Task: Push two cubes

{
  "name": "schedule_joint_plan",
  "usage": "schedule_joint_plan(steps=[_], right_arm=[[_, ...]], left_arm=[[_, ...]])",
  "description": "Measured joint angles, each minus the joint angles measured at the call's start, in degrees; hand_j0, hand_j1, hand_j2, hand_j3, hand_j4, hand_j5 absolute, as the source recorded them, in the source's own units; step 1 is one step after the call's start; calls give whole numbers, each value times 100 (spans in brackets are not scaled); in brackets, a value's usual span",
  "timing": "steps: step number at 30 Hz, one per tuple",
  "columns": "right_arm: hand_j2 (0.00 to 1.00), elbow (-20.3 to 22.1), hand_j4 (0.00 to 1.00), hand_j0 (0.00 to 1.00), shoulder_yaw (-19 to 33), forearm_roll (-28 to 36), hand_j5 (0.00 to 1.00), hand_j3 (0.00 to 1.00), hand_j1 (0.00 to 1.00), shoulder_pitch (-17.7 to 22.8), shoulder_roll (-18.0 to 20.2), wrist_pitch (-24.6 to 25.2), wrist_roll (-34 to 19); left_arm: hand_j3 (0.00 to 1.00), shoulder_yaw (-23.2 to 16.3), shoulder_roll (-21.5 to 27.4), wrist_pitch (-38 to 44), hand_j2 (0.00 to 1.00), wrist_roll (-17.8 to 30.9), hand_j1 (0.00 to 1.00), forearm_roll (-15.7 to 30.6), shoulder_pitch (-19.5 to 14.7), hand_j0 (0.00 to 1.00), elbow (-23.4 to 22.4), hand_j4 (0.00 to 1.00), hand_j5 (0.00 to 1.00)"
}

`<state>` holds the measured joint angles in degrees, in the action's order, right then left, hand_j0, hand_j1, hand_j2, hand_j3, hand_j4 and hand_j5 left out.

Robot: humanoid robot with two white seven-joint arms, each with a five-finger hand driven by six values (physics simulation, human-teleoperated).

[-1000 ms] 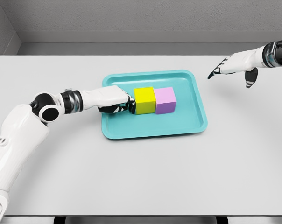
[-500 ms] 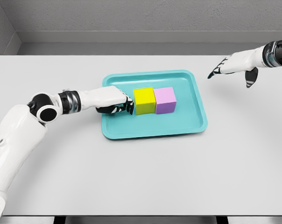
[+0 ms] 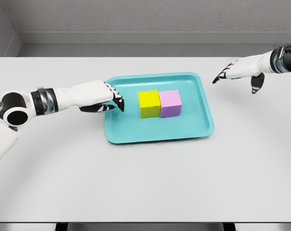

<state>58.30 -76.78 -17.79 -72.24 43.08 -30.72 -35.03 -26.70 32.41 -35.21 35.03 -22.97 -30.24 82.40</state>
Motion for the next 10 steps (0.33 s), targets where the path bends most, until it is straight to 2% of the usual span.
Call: schedule_joint_plan(steps=[2, 3, 4, 7, 10], right_arm=[[100, -10, 100, 100, 166, -4, 100, 100, 100, 44, -6, 4, 1], [100, -15, 100, 100, 293, -15, 100, 100, 100, 271, -9, 2, 0], [100, -16, 100, 100, 473, -24, 100, 100, 100, 473, -7, -1, -1], [100, -23, 100, 100, 818, -26, 100, 100, 100, 457, 10, 3, 1], [100, -43, 100, 100, 949, -23, 100, 100, 100, 422, 52, 3, 1]], left_arm=[[100, 438, 514, -3, 100, 1, 100, 289, 414, 100, 278, 100, 100], [100, 601, 766, 0, 100, 0, 100, 394, 492, 100, 364, 100, 100], [100, 721, 951, 1, 100, 0, 100, 466, 554, 100, 425, 100, 100], [100, 913, 1292, 5, 100, -1, 100, 578, 607, 100, 508, 100, 100], [100, 979, 1420, 5, 100, 0, 100, 603, 677, 100, 469, 100, 100]])
